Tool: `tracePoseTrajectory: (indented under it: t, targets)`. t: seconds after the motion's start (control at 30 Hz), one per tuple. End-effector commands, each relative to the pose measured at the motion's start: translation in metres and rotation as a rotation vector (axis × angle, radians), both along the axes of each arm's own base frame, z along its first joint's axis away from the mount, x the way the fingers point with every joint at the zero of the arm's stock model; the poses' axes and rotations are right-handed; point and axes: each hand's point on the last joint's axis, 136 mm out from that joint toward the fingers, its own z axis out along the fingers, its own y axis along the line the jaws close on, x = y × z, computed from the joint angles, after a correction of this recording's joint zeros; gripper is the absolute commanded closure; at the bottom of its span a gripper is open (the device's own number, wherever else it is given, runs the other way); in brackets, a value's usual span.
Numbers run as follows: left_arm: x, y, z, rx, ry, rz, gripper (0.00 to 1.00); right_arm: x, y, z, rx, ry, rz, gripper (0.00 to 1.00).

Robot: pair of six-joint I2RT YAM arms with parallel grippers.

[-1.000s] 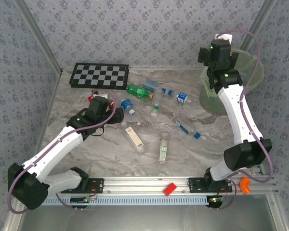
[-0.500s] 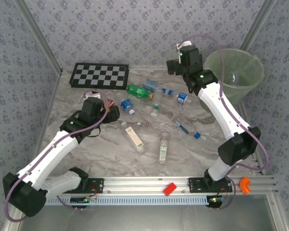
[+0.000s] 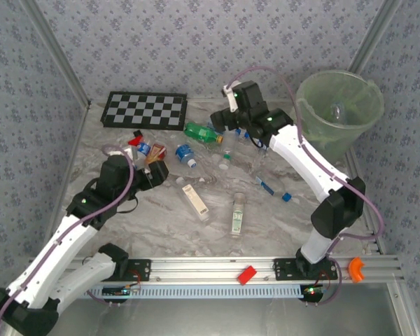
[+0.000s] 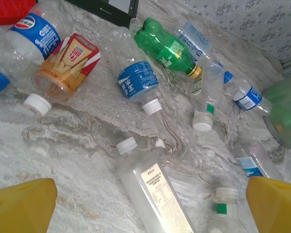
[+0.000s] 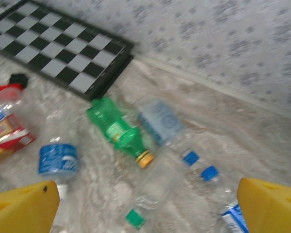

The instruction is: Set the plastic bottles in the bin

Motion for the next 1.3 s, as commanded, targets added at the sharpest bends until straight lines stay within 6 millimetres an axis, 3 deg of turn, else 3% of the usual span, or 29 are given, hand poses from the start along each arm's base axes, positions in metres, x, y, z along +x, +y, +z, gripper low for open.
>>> tracePoseTrajectory:
  t: [0.0,0.4,0.67,0.83,1.1,1.27]
  targets:
    - [-0.017,0.006,-0.003,-0.054,0.037,0.021,0.0,-0.02,0.023,-0.034,-0.016,0.14,0.071,0.06]
    - [-0.041,0.027,-0.006,-0.023,0.063,0.058,0.0,-0.06,0.081,-0.099,-0.146,0.334,0.218,0.15]
    - [-0.042,0.032,-0.004,-0.004,0.036,0.065,0.0,-0.078,0.108,-0.15,-0.21,0.51,0.28,0.26]
    - [-0.037,0.03,-0.006,0.021,0.046,0.056,0.0,-0.091,0.132,-0.167,-0.219,0.564,0.316,0.28]
    - [-0.035,0.032,-0.017,0.069,0.07,0.053,0.0,-0.099,0.166,-0.208,-0.226,0.637,0.312,0.37]
    - [-0.028,0.029,-0.011,0.087,0.06,0.04,0.0,-0.095,0.179,-0.226,-0.208,0.675,0.313,0.4]
